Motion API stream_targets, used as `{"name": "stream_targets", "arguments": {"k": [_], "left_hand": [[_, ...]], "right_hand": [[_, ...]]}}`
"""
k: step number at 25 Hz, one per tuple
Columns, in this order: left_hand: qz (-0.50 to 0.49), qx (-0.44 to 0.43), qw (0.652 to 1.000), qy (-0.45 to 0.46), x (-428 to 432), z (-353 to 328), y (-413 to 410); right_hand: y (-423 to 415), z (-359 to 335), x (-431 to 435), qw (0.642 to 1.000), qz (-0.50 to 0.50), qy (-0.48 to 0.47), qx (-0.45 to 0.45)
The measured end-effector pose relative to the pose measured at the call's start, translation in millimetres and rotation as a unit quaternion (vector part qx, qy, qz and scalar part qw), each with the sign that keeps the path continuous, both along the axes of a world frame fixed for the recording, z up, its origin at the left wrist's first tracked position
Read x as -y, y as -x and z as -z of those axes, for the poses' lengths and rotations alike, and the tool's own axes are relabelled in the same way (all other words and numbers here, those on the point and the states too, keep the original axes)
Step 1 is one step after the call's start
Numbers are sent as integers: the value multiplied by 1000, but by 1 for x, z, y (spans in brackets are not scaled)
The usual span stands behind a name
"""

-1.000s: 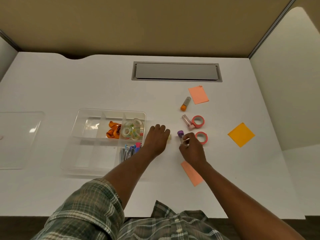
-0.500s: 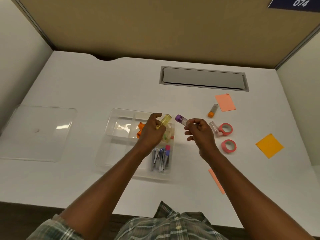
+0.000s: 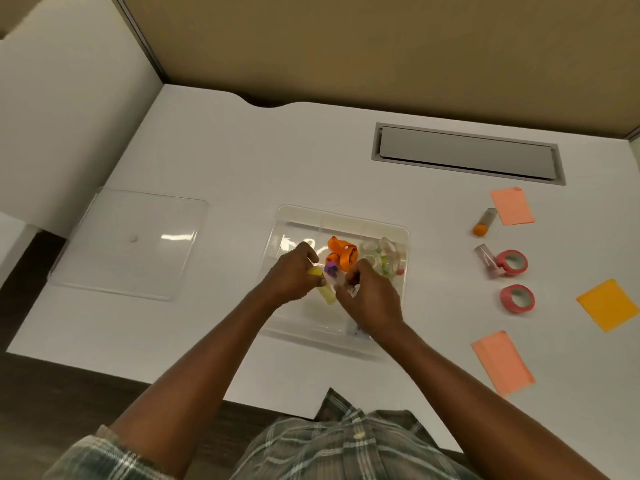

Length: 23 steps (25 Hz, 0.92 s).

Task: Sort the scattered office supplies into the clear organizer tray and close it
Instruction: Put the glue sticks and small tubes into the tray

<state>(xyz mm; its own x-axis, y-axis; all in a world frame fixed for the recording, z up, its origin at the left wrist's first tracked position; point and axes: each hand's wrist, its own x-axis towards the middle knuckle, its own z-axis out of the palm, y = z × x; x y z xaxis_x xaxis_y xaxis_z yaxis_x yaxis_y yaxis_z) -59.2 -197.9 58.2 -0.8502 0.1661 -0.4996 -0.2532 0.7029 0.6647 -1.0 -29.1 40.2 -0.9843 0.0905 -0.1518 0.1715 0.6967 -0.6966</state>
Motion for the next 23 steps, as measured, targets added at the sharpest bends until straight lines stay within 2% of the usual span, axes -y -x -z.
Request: {"name": "stream_targets", "arguments": {"k": [4, 7, 10, 13, 15, 18, 23], "left_hand": [[147, -34, 982, 110, -15, 15, 2], [210, -69, 960, 169, -23, 25, -2], [221, -114, 944, 215, -25, 38, -5], [211, -127, 938, 243, -25, 45, -6], [202, -132, 939, 246, -28, 45, -6], [175, -156, 945, 228, -39, 35, -1], [167, -173, 957, 160, -89, 11, 7]], "right_hand": [[-18, 25, 20, 981, -59, -175, -53], [-20, 41, 26, 965, -86, -240, -60], [-23, 48, 27, 949, -130, -282, -49], [-28, 51, 24, 947, -154, -281, -38], [-30, 48, 17, 957, -163, -236, -42], [-29, 37, -4, 967, -185, -163, -63], [-29, 19, -64, 980, -130, -129, -83]]}}
